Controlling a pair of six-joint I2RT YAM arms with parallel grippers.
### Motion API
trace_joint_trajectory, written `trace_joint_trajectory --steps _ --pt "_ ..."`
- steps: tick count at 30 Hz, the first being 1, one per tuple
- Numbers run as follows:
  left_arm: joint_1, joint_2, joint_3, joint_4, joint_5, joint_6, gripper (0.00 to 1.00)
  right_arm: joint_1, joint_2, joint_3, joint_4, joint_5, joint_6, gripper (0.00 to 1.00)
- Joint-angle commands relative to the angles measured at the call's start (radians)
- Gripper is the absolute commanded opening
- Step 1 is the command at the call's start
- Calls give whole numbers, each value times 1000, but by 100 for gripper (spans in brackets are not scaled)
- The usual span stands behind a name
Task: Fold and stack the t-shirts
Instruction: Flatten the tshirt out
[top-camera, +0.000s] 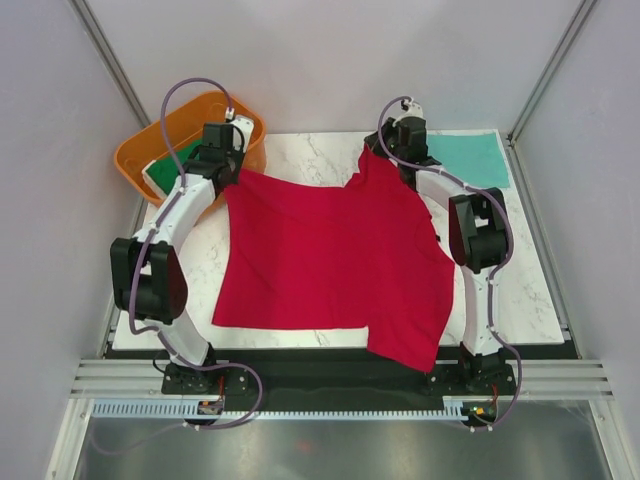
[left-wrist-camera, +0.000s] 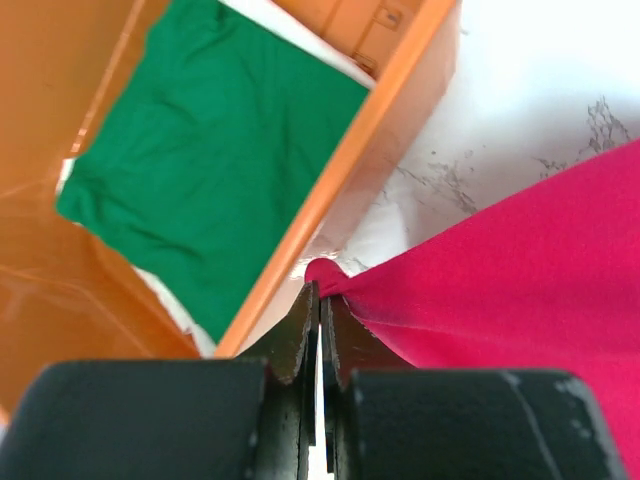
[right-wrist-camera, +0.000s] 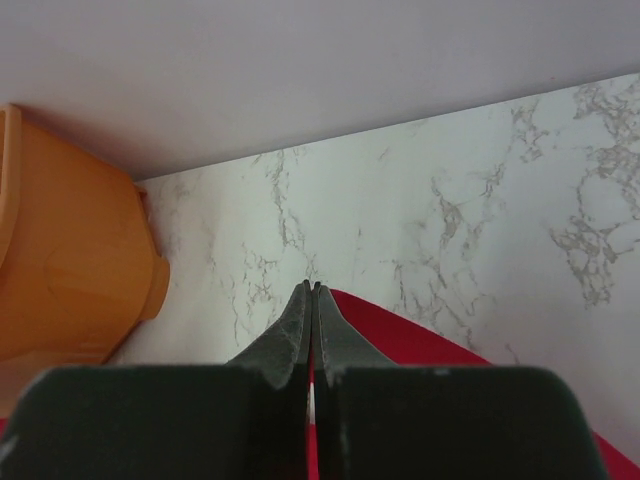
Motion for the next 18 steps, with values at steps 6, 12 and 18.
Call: trace_joint_trajectory --steps 6,12,18 --pt "19 -70 -9 3 -57 42 2 -10 -14 19 67 123 -41 0" --pt "22 -58 -6 -9 -36 25 2 -10 -34 89 -47 435 -93 0" --pt "17 -166 -24 -14 19 -6 2 -27 -288 13 -226 542 -185 0"
